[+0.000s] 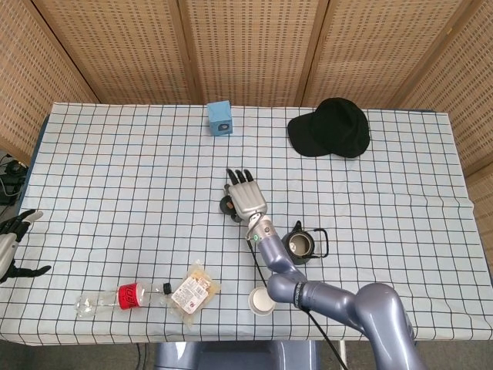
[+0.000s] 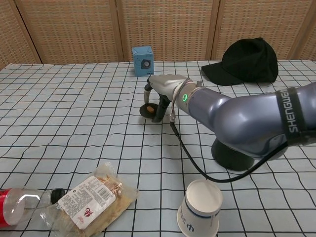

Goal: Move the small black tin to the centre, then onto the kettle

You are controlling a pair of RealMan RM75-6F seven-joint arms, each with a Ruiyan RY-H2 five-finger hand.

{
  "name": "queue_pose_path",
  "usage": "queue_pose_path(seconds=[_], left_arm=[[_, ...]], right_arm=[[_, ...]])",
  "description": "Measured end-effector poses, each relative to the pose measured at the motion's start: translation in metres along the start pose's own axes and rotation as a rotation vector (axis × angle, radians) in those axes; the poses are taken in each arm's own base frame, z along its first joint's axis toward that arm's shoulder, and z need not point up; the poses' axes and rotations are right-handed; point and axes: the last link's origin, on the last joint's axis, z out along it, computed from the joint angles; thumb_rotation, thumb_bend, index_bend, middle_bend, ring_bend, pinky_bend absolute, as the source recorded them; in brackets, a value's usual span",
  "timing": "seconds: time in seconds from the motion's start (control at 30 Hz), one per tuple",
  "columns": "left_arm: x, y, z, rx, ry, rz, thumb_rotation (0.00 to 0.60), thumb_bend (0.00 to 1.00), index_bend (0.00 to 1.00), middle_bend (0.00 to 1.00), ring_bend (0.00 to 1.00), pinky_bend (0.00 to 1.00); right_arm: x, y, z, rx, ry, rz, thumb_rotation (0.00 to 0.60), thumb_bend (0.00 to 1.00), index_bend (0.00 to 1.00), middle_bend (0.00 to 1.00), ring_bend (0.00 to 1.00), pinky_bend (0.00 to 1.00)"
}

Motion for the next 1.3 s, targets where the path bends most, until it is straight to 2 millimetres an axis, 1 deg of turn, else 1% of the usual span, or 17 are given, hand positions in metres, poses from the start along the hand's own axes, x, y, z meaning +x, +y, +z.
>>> queue_pose_path(seconds=[0.13, 0.23, 0.33, 0.5, 0.67, 0.77, 0.97, 1.13, 1.3], left_arm=[[0.000, 0.002, -0.001, -0.007, 0.005, 0.013, 0.600, 0.09, 0.00, 0.00, 0.00, 0.00], [0.000, 0.003, -0.002, -0.014, 0.011, 0.036, 0.600, 0.09, 0.00, 0.00, 0.00, 0.00], [0.002, 0.005, -0.005, -0.023, 0.030, 0.061, 0.600, 0.09, 0.00, 0.00, 0.00, 0.00], [0.005, 0.010, -0.009, -0.043, 0.066, 0.070, 0.600, 0.09, 0.00, 0.00, 0.00, 0.00], [0.008, 0.015, -0.014, -0.057, 0.098, 0.086, 0.600, 0.10, 0.00, 0.00, 0.00, 0.00], [0.010, 0.016, -0.016, -0.059, 0.110, 0.090, 0.600, 0.09, 0.00, 0.00, 0.00, 0.00], [0.010, 0.019, -0.019, -0.063, 0.119, 0.094, 0.600, 0.09, 0.00, 0.00, 0.00, 0.00], [0.010, 0.020, -0.021, -0.065, 0.123, 0.099, 0.600, 0.09, 0.00, 0.00, 0.00, 0.00], [0.010, 0.021, -0.023, -0.063, 0.124, 0.101, 0.600, 0.10, 0.00, 0.00, 0.00, 0.00]], right_arm=[[0.012, 0.005, -0.010, 0.002, 0.030, 0.002, 0.600, 0.42, 0.47, 0.08, 0.00, 0.00], [0.022, 0.013, -0.020, -0.002, 0.054, -0.001, 0.600, 0.42, 0.47, 0.08, 0.00, 0.00], [0.035, 0.024, -0.037, -0.012, 0.085, -0.009, 0.600, 0.42, 0.47, 0.08, 0.00, 0.00], [0.056, 0.046, -0.076, -0.030, 0.119, -0.011, 0.600, 0.42, 0.47, 0.08, 0.00, 0.00], [0.070, 0.077, -0.118, -0.080, 0.139, -0.030, 0.600, 0.42, 0.47, 0.08, 0.00, 0.00], [0.069, 0.093, -0.138, -0.110, 0.138, -0.040, 0.600, 0.42, 0.47, 0.08, 0.00, 0.00], [0.061, 0.107, -0.158, -0.129, 0.121, -0.031, 0.600, 0.42, 0.47, 0.08, 0.00, 0.00], [0.053, 0.112, -0.169, -0.122, 0.110, -0.008, 0.600, 0.42, 0.48, 0.08, 0.00, 0.00], [0.043, 0.109, -0.176, -0.104, 0.084, 0.008, 0.600, 0.42, 0.48, 0.08, 0.00, 0.00]])
